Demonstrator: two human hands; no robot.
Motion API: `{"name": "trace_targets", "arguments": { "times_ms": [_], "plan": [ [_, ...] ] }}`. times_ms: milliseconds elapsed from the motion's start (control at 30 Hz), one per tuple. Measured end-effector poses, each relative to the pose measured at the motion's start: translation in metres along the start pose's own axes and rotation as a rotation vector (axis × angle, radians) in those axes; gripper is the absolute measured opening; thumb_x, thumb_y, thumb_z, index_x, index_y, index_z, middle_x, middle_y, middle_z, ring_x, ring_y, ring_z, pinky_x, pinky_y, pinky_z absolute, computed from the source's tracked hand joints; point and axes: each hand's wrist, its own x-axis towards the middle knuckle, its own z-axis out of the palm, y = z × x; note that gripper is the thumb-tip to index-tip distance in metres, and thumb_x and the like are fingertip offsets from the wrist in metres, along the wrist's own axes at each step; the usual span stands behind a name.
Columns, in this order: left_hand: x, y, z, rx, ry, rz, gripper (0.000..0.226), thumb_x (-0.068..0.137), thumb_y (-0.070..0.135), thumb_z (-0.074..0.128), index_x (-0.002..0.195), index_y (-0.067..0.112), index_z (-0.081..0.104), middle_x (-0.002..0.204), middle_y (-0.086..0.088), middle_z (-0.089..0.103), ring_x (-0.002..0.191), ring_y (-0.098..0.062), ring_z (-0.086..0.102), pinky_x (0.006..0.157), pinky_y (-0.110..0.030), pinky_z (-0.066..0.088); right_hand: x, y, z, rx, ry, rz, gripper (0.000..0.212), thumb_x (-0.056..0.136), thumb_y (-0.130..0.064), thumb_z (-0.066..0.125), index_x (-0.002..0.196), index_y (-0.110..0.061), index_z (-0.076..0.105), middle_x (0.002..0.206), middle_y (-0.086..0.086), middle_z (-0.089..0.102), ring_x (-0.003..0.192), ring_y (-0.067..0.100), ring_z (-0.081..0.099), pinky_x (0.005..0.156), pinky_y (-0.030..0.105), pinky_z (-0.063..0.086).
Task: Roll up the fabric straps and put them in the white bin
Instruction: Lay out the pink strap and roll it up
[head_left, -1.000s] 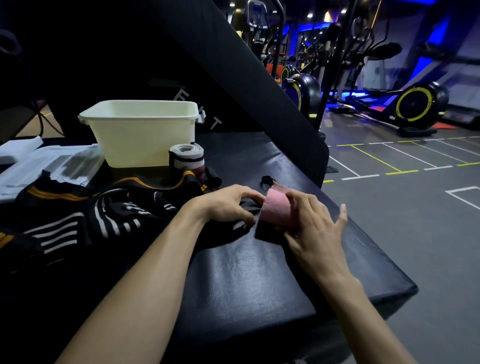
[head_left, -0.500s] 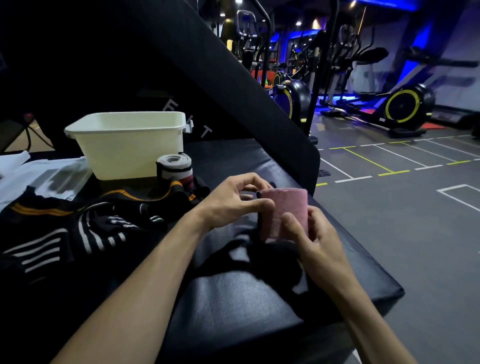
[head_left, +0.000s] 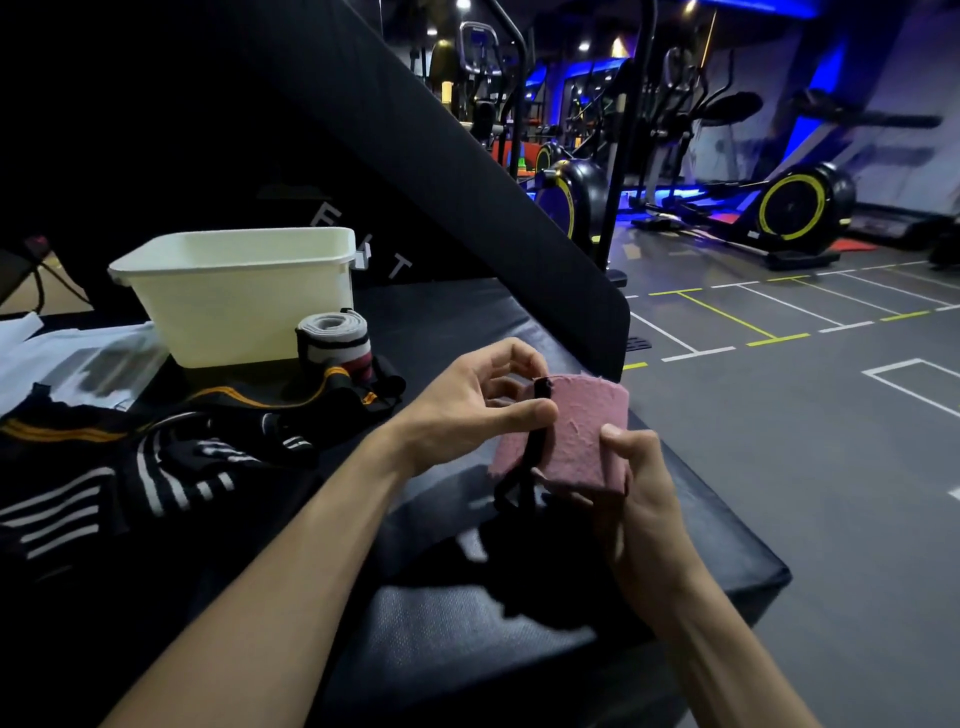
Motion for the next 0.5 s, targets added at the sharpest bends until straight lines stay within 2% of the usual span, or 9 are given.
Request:
{"name": "trace_targets", "arguments": {
  "times_ms": [100,133,200,267,333,433,500],
  "plan": [
    [0.001,0.0,0.004,0.031,0.009,0.004,0.072,0.067,0.067,0.082,0.122,0.024,0.067,0.12,-0.012,0.065,0.1,-0.017,0.063,0.096,-0.036,0.051,-0.001,-0.003,0.0,0.129,-0.025,0.063,0.053,0.074,-0.041,0.055,0.107,-0.007,0.078,0.11,0.029,0.069,0.088,0.036,0.061,0.085,0.046,0.048],
    [0.002,0.0,0.006,0.028,-0.002,0.002,0.077,0.067,0.07,0.08,0.127,0.024,0.067,0.124,-0.011,0.065,0.107,-0.02,0.065,0.101,-0.04,0.05,-0.002,-0.004,0.001,0.165,-0.039,0.071,0.053,0.077,-0.04,0.053,0.109,-0.005,0.077,0.111,0.029,0.069,0.089,0.035,0.062,0.088,0.047,0.048],
    [0.001,0.002,0.01,-0.011,-0.04,0.006,0.086,0.068,0.072,0.077,0.134,0.018,0.064,0.126,-0.001,0.069,0.119,-0.019,0.065,0.103,-0.034,0.051,-0.002,-0.006,0.001,0.221,-0.075,0.087,0.05,0.081,-0.038,0.046,0.103,-0.006,0.079,0.107,0.024,0.071,0.085,0.031,0.065,0.084,0.043,0.05],
    [0.001,0.004,0.011,-0.052,-0.054,0.013,0.082,0.069,0.067,0.079,0.129,0.012,0.067,0.118,0.002,0.073,0.112,-0.013,0.068,0.095,-0.025,0.051,-0.002,-0.006,0.002,0.222,-0.114,0.111,0.051,0.089,-0.037,0.039,0.096,-0.01,0.081,0.097,0.019,0.073,0.074,0.025,0.067,0.07,0.035,0.055],
    [0.001,0.003,0.01,-0.067,-0.017,0.016,0.074,0.068,0.064,0.081,0.117,0.009,0.071,0.109,-0.001,0.074,0.103,-0.014,0.069,0.09,-0.026,0.054,-0.001,-0.007,0.0,0.18,-0.113,0.123,0.052,0.087,-0.04,0.041,0.097,-0.009,0.08,0.092,0.017,0.074,0.07,0.024,0.067,0.064,0.033,0.056],
    [0.0,0.002,0.008,-0.095,0.013,0.019,0.073,0.067,0.059,0.084,0.112,0.004,0.071,0.104,-0.007,0.074,0.099,-0.018,0.07,0.09,-0.029,0.056,-0.003,-0.008,-0.001,0.072,-0.121,0.085,0.053,0.084,-0.044,0.047,0.108,-0.01,0.078,0.103,0.021,0.074,0.081,0.026,0.067,0.074,0.038,0.054],
    [-0.001,0.002,0.007,-0.115,0.025,0.016,0.069,0.066,0.056,0.087,0.111,0.005,0.072,0.103,-0.012,0.075,0.099,-0.02,0.07,0.09,-0.033,0.057,-0.004,-0.008,0.001,0.03,-0.109,0.027,0.051,0.084,-0.047,0.057,0.114,-0.01,0.075,0.113,0.024,0.073,0.09,0.031,0.069,0.084,0.047,0.056]
  ]
}}
